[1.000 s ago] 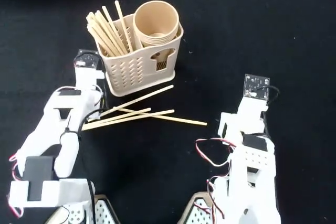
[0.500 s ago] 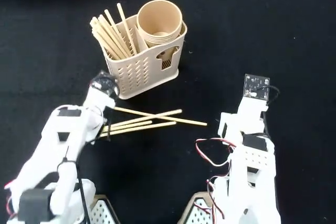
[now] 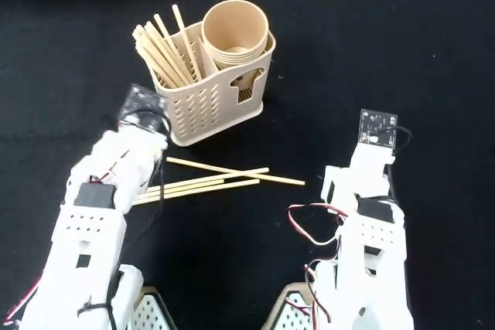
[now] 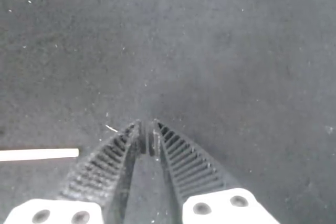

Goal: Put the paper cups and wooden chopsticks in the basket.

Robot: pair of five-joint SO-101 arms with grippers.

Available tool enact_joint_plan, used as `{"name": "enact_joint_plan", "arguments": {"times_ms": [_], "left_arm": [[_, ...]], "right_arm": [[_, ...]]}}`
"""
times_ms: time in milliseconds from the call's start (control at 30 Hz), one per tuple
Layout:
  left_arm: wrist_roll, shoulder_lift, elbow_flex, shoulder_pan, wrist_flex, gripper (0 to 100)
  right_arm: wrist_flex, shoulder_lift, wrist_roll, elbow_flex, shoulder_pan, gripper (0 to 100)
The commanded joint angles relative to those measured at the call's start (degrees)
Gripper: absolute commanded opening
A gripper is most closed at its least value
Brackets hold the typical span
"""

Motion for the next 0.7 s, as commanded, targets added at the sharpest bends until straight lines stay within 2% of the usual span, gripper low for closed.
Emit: {"name": "enact_joint_plan", "arguments": {"times_ms": [0, 167, 233, 333, 500, 667], "left_arm": [[8.1, -0.4, -2.1, -1.7, -4.5, 14], [15.3, 8.0, -7.4, -9.0, -7.1, 10], [18.5, 12.1, -10.4, -9.8, -8.2, 10], [22.3, 17.1, -14.7, -8.7, -8.7, 10], [25.1, 22.8, -17.6, -4.5, -9.0, 10], [25.2, 27.5, -17.4, -3.3, -16.8, 10]], "right_arm": [[-1.2, -1.3, 0.2, -1.2, 0.5, 3.9], [3.1, -0.7, 0.6, -15.4, 1.3, 3.9], [5.7, 0.1, 0.6, -22.5, -2.1, 3.9], [4.4, 4.5, 0.2, -30.0, -8.6, 3.9], [-12.4, 16.1, 0.2, -33.0, -13.5, 3.9], [-35.6, 30.0, 0.2, -33.2, -14.1, 3.9]]}}
